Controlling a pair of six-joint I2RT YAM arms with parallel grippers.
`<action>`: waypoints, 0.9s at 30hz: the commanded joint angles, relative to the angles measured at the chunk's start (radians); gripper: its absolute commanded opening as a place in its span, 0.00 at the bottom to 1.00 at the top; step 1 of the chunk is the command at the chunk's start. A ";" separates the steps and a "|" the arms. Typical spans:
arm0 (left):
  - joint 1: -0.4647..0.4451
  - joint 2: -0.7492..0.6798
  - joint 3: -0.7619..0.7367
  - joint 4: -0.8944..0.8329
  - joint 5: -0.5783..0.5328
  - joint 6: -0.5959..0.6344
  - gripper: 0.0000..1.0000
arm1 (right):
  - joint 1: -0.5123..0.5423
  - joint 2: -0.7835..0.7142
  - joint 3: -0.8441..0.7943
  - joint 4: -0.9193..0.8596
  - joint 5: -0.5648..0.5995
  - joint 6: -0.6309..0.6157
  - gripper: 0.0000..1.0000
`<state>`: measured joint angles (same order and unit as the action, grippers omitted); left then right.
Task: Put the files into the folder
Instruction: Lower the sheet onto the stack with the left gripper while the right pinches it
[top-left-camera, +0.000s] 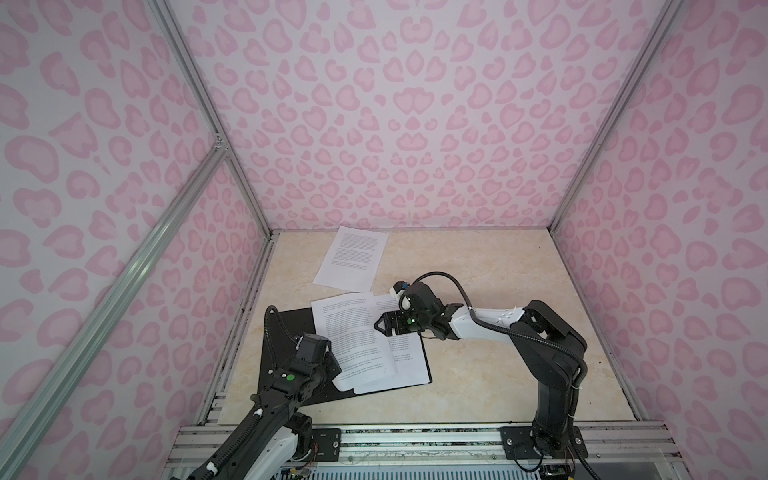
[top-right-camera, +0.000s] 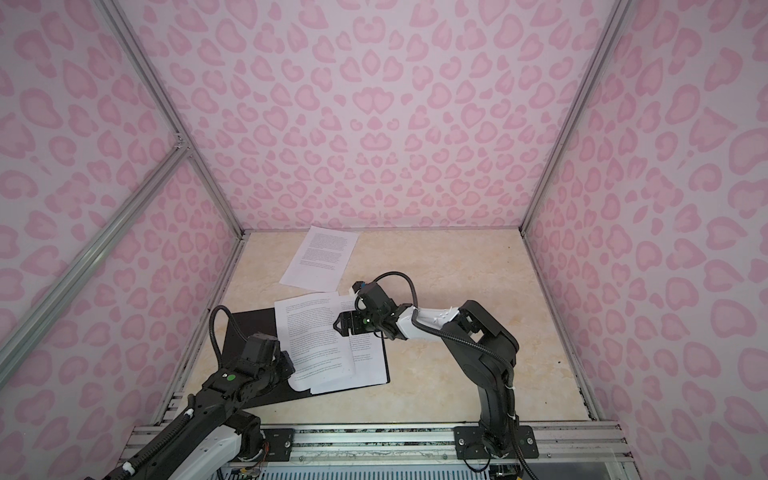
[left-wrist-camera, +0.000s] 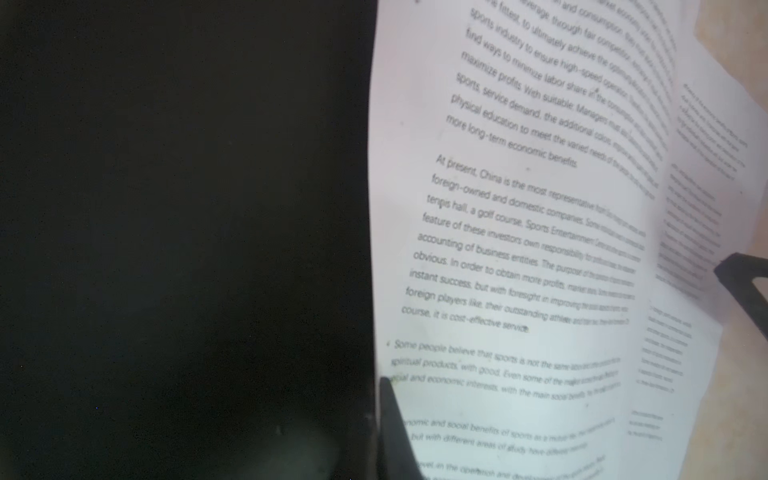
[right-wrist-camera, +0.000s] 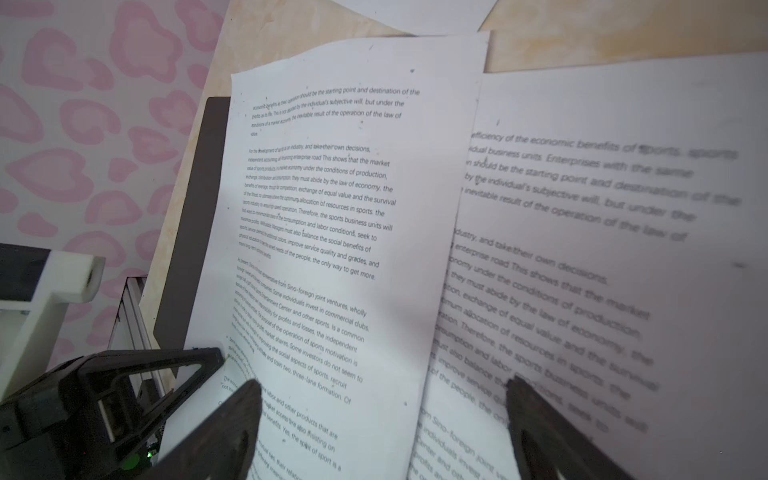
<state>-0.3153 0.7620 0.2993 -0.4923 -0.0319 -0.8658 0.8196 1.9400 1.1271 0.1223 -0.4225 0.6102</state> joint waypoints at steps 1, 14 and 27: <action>0.001 0.012 0.001 0.000 -0.033 0.000 0.04 | 0.011 0.029 0.019 0.009 -0.036 -0.001 0.91; 0.002 0.045 0.031 -0.029 -0.066 -0.008 0.03 | 0.027 0.079 0.053 0.045 -0.101 0.024 0.90; 0.001 0.050 0.034 -0.035 -0.071 -0.007 0.03 | 0.032 0.123 0.070 0.112 -0.173 0.082 0.71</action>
<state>-0.3141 0.8181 0.3279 -0.5041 -0.0788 -0.8665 0.8558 2.0602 1.2022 0.2047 -0.5812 0.6876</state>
